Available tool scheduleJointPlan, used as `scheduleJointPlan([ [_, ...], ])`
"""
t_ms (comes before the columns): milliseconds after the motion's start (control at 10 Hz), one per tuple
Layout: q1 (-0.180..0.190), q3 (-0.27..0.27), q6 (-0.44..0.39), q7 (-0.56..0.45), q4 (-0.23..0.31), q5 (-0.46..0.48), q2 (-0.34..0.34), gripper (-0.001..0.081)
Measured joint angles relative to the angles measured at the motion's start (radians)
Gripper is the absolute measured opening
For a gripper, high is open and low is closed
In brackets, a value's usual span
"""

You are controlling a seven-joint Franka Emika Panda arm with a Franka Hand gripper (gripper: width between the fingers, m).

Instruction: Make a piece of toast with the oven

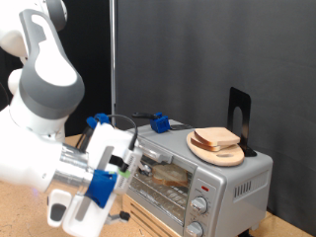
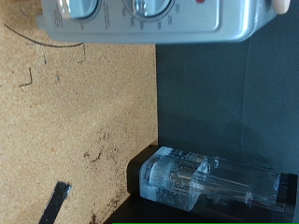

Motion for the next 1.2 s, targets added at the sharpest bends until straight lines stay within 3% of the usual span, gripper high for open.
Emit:
scheduleJointPlan([
  [200, 0.020, 0.000, 0.000, -0.002, 0.065, -0.015, 0.069, 0.0807],
  [500, 0.029, 0.000, 0.008, -0.005, 0.092, -0.016, 0.100, 0.0807],
  [800, 0.029, 0.005, -0.179, 0.012, 0.151, -0.025, 0.143, 0.0807],
  [1000, 0.046, 0.008, -0.208, -0.038, 0.191, -0.056, 0.192, 0.0807],
  [1200, 0.065, 0.008, -0.189, -0.126, 0.194, -0.081, 0.224, 0.0807],
])
